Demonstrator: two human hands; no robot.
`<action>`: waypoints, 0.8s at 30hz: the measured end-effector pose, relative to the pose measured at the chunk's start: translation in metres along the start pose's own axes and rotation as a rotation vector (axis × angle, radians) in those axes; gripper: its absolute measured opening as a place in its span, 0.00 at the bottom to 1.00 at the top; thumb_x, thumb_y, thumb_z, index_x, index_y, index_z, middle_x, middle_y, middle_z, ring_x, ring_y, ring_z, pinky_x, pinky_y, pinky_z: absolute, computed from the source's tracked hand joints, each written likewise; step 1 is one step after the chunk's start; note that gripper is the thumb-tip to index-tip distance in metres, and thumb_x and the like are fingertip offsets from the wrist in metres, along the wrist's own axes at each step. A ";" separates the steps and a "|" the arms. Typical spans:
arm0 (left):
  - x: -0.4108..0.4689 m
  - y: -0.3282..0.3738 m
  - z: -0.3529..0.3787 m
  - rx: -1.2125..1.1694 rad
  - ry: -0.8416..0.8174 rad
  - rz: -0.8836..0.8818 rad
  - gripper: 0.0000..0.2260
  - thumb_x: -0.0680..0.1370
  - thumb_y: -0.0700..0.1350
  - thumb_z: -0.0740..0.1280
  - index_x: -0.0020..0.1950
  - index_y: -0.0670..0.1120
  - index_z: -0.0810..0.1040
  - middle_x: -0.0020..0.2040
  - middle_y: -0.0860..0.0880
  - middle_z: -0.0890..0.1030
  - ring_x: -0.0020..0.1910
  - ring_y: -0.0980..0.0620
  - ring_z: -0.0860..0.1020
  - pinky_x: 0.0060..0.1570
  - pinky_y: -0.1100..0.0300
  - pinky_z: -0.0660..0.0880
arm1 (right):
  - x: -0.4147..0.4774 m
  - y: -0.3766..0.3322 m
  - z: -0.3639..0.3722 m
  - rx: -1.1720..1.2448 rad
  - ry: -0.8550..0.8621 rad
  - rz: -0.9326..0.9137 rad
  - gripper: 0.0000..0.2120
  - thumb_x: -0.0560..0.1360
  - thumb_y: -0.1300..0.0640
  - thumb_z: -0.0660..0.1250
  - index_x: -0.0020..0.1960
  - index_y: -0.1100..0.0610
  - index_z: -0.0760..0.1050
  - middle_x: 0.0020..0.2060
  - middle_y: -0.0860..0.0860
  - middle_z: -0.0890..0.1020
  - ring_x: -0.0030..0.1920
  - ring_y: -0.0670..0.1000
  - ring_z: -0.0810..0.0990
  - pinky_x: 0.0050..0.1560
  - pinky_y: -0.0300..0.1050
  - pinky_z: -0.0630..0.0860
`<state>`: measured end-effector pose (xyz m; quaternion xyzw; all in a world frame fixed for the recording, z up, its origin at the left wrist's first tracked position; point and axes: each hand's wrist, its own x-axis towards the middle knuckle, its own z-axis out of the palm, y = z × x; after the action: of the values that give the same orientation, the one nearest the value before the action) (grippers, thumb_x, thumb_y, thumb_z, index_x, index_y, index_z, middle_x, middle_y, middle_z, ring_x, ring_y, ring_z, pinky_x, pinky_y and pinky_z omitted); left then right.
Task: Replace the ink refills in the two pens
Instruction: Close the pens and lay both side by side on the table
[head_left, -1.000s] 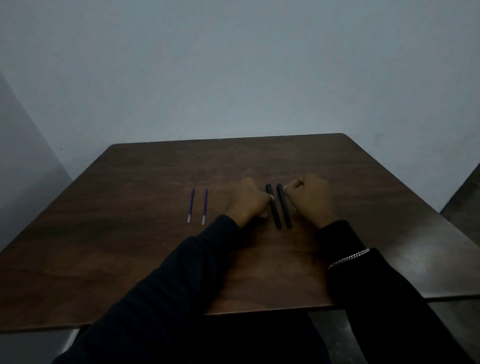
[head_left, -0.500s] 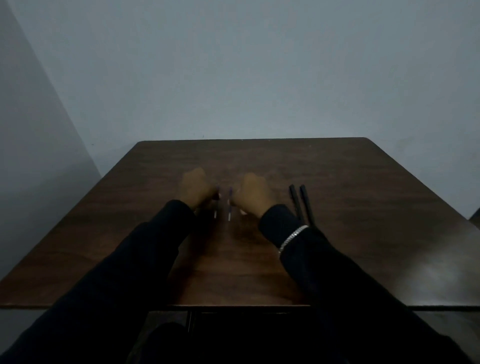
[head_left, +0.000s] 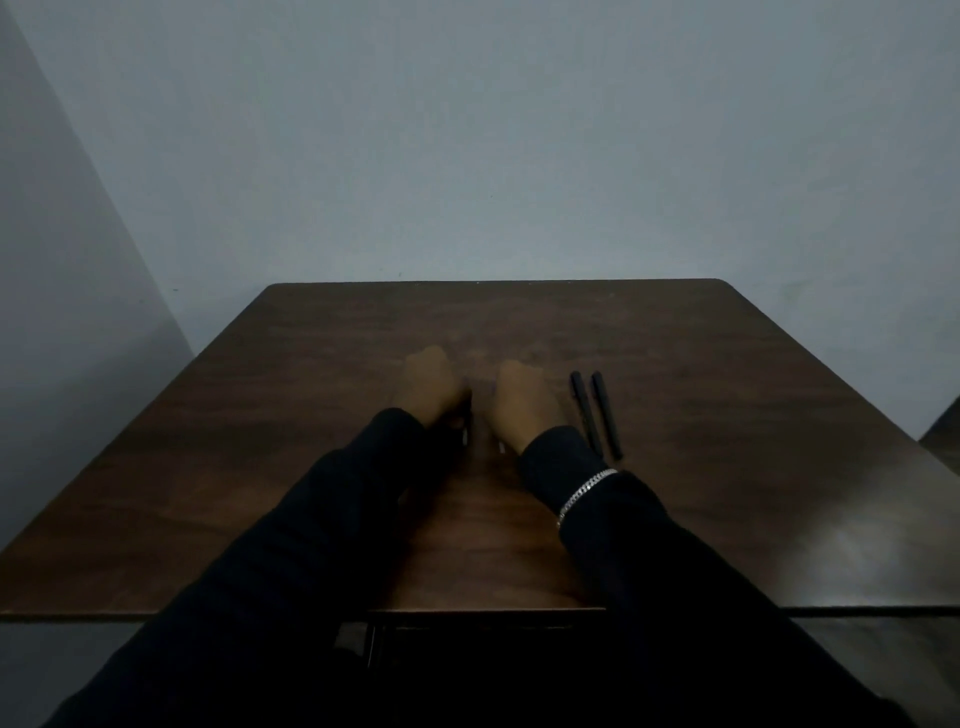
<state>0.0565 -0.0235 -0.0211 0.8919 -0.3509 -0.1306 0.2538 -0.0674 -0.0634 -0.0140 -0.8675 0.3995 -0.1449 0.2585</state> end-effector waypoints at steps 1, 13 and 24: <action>-0.002 0.004 0.005 -0.003 0.006 0.026 0.21 0.81 0.45 0.74 0.30 0.43 0.72 0.36 0.41 0.82 0.37 0.44 0.83 0.27 0.60 0.69 | -0.003 0.007 -0.005 -0.012 0.010 0.019 0.12 0.82 0.58 0.61 0.48 0.65 0.79 0.54 0.65 0.83 0.57 0.65 0.82 0.45 0.49 0.73; -0.013 0.033 0.047 -0.170 -0.015 0.100 0.15 0.80 0.43 0.72 0.35 0.37 0.82 0.32 0.41 0.84 0.29 0.47 0.80 0.25 0.62 0.72 | -0.012 0.044 -0.021 -0.034 0.150 0.087 0.19 0.83 0.49 0.61 0.49 0.65 0.78 0.50 0.66 0.83 0.57 0.65 0.81 0.68 0.56 0.72; -0.015 0.038 0.047 -0.208 -0.025 0.060 0.18 0.80 0.44 0.74 0.32 0.43 0.76 0.27 0.46 0.78 0.15 0.60 0.73 0.14 0.69 0.62 | -0.007 0.045 -0.020 -0.054 0.130 0.096 0.22 0.83 0.48 0.63 0.33 0.56 0.64 0.36 0.59 0.78 0.49 0.64 0.82 0.64 0.57 0.74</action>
<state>0.0051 -0.0541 -0.0390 0.8482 -0.3651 -0.1696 0.3443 -0.1086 -0.0896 -0.0233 -0.8426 0.4605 -0.1777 0.2152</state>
